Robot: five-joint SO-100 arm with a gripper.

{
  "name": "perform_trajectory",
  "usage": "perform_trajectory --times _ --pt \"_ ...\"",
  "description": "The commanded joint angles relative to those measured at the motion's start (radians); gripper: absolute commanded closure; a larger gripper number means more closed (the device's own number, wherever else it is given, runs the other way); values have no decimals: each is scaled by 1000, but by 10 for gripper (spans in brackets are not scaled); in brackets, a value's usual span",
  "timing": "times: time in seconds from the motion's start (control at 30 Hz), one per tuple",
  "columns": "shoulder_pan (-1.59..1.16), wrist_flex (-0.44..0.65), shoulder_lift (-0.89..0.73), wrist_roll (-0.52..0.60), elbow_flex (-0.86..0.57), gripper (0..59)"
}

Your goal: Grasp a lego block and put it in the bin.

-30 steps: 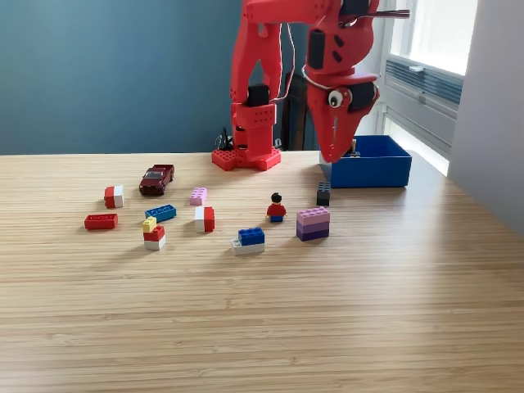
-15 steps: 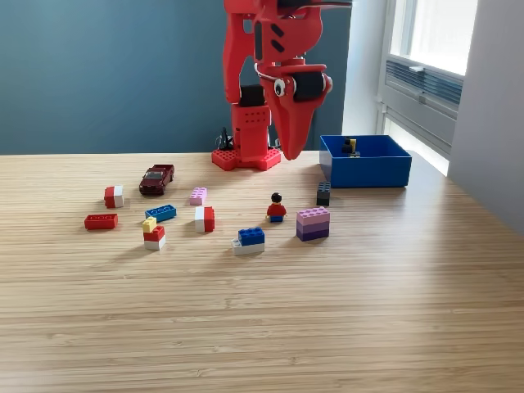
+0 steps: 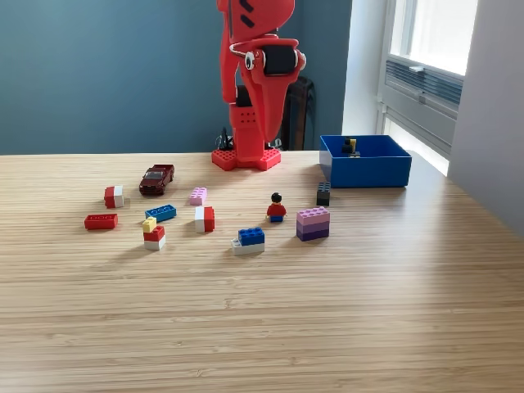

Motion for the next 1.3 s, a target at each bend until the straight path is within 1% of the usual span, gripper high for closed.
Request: perform_trajectory --times 0.03,0.57,0.7,0.87,1.13,1.3 --pt "2 -12 78 -2 -3 586" --pt "3 -14 75 3 5 586" --pt "6 -38 74 5 29 586" --pt "49 -107 69 0 78 586" --pt "186 -155 66 -32 87 586" --pt "316 -186 66 -44 97 586"
